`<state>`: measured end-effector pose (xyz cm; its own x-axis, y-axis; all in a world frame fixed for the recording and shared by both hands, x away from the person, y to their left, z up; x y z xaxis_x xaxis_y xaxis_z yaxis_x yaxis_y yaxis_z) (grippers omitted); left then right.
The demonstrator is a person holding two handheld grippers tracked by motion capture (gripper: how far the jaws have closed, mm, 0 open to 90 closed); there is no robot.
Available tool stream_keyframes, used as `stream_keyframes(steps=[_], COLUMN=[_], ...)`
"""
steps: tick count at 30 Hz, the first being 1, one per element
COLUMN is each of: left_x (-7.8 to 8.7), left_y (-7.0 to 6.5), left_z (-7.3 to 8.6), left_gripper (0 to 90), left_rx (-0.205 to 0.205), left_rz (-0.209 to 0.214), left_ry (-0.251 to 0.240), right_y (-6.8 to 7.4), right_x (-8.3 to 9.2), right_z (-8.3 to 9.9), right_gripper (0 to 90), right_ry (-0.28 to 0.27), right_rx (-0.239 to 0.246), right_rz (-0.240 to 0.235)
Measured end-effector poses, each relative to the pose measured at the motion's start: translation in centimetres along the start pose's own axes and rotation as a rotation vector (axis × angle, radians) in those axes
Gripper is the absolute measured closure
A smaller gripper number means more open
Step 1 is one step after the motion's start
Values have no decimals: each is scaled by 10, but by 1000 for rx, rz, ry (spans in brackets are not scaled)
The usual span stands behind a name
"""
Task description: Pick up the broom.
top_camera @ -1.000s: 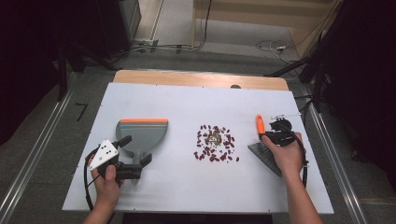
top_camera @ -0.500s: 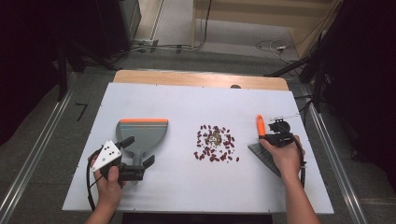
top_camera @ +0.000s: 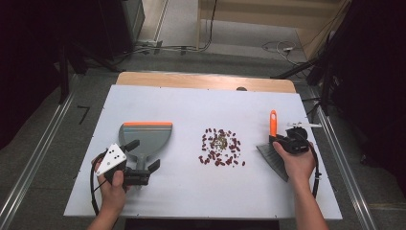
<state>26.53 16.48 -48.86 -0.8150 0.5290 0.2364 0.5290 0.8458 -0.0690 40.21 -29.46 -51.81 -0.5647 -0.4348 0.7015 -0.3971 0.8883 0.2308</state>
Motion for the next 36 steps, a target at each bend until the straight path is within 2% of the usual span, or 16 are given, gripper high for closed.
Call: stream_keyframes(steps=[6,8,9,10,14,20,23,30,36], left_x=[1,0,0,-1,-5,-8,-9,-18,-30], left_y=[-3,-6,-6,-10,-17,-20,-22,-30,-45], left_z=[-4,-5,-5,-6,-7,-10,-12,-16,-22], left_gripper=[4,4,4,4,4,4,4,3,3], left_rx=[-11,-38,-38,-57,-74,-67,-66,-62,-54], left_rz=[-8,-17,-17,-12,1,13,13,36,68], left_ry=[-8,-3,-3,0,5,-1,-5,8,23], right_y=[2,2,2,2,1,5,12,37,62], right_x=[20,25,28,31,40,55,60,70,75], right_z=[-3,-3,-4,-4,-6,-11,-16,-25,-31], right_gripper=[682,683,684,684,687,690,690,691,691], right_ry=[-180,-238,-262,-289,-368,-488,-526,-557,-568], right_rx=[6,3,0,-5,-14,-10,9,53,93], right_rz=[-58,-83,-94,-92,-112,-182,-220,-262,-297])
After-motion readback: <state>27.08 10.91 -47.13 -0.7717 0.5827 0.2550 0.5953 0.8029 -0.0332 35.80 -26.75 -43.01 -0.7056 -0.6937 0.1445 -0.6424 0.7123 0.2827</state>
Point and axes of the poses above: each handheld gripper's, and its own axes: x roughly backward along the jaws, z roughly out of its underside, y roughly to its left, the point moved 6 cm from there along -x, roughly forward along the jaws, and after that the axes turned 5 degrees about -z, right-handed, at the moved point
